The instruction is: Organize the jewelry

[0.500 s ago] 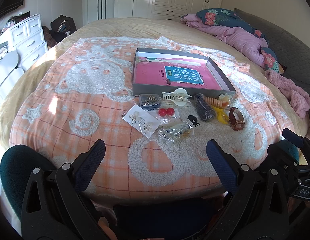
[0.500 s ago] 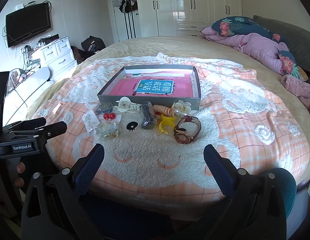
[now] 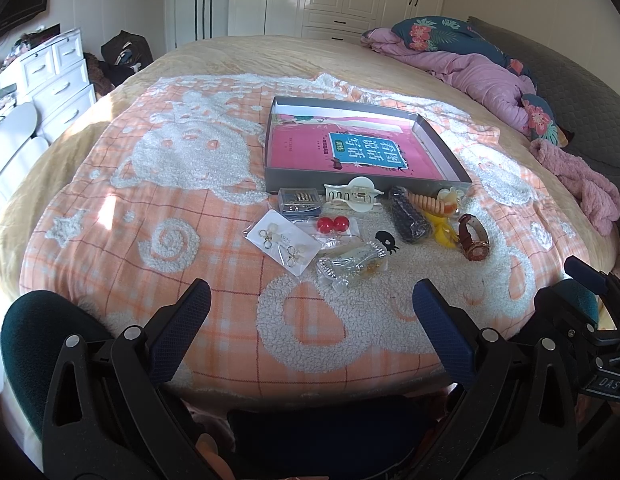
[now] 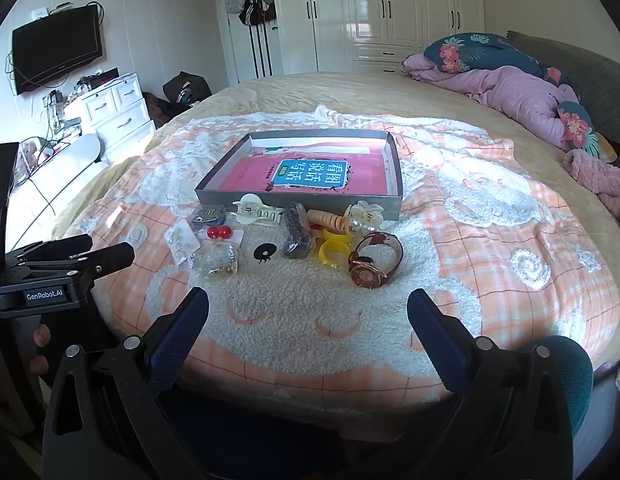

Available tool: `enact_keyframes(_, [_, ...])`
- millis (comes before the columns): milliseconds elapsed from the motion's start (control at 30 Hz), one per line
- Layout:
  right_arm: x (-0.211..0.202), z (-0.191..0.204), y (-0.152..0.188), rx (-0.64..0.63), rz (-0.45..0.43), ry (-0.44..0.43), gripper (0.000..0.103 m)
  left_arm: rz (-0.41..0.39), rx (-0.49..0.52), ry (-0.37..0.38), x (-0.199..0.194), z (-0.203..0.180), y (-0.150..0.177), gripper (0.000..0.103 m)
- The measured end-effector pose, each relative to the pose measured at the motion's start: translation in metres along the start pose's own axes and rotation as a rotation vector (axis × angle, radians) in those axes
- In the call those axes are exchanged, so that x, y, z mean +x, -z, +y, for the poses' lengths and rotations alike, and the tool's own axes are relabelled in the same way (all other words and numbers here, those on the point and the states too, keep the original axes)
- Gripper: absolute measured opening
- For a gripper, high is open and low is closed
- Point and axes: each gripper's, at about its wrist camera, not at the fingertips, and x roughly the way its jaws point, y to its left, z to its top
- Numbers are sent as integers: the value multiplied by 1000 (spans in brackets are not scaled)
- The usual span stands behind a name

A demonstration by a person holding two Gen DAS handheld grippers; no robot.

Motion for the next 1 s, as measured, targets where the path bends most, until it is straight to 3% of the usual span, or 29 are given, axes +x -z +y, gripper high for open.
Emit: enact_keyframes(1000, [15,-5,-6,9,15,-2,99,36,-45,-23,14,19,-2,95])
